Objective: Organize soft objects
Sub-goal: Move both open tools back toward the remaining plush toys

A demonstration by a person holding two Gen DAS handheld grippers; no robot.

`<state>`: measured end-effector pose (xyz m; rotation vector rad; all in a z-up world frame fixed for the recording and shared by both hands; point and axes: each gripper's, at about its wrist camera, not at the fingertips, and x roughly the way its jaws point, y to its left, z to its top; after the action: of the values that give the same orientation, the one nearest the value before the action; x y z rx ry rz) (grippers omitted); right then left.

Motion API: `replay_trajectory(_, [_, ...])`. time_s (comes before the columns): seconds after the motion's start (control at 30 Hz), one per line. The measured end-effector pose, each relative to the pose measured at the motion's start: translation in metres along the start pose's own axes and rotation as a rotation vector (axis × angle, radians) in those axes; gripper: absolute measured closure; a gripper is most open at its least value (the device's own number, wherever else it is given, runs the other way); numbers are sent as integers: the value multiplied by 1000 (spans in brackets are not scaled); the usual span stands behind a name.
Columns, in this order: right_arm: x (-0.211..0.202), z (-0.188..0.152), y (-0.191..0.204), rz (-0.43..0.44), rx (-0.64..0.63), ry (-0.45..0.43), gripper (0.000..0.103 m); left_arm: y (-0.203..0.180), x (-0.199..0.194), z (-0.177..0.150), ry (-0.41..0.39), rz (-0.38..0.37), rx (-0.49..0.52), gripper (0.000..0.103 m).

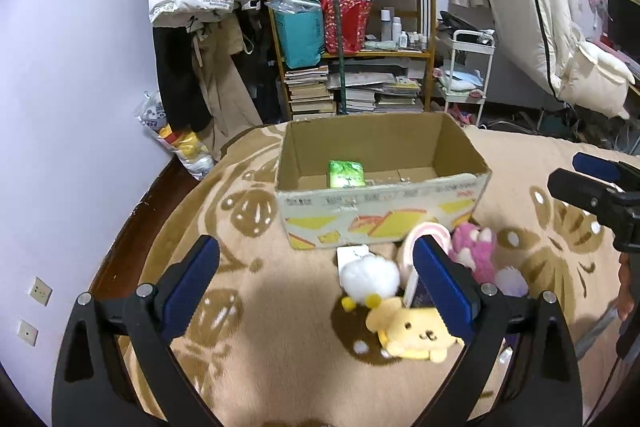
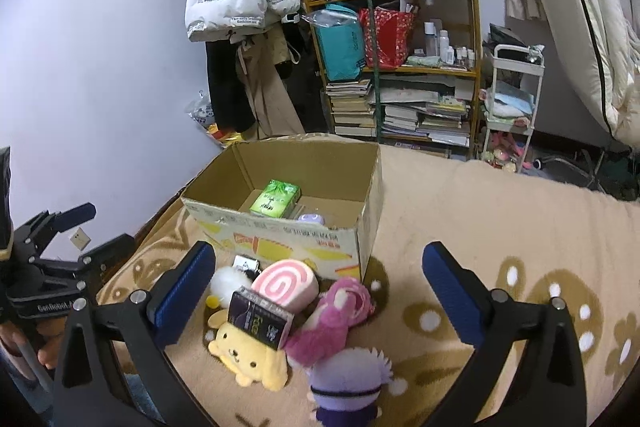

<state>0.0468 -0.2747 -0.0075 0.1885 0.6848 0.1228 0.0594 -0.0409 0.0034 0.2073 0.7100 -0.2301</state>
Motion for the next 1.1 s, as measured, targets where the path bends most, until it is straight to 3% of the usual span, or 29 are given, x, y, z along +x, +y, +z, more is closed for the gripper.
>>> replay_trajectory(0.67, [-25, -28, -9, -69, 26, 37, 0, -9, -19, -14, -19, -39, -25, 6])
replay_trajectory(1.1, [6, -41, -16, -139, 16, 166, 0, -39, 6, -17, -11, -83, 43, 6])
